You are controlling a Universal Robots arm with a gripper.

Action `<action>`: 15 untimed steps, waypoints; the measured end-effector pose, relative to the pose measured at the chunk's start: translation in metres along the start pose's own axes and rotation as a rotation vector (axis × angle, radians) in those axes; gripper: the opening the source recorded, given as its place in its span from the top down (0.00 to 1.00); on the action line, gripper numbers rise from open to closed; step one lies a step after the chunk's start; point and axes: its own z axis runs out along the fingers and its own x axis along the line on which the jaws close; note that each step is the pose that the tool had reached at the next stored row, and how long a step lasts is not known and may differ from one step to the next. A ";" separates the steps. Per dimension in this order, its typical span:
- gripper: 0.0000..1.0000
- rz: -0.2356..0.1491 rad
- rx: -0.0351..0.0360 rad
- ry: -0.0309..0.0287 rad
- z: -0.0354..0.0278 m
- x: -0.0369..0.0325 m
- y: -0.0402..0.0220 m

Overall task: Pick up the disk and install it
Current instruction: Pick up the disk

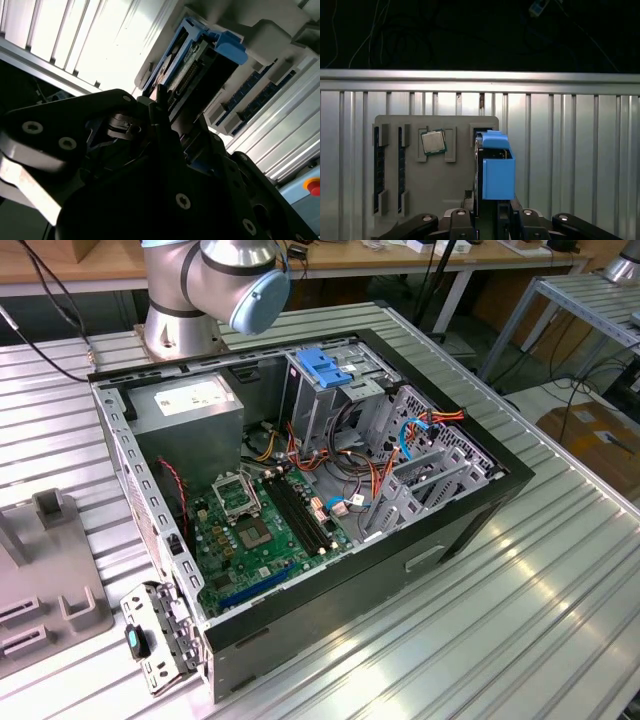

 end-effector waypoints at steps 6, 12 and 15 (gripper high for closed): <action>0.65 0.000 0.0000 0.0001 -0.0103 0.0000 0.0002; 0.65 0.000 0.0001 0.0000 -0.0125 0.0000 0.0002; 0.65 0.000 -0.0003 0.0002 -0.0133 0.0000 0.0002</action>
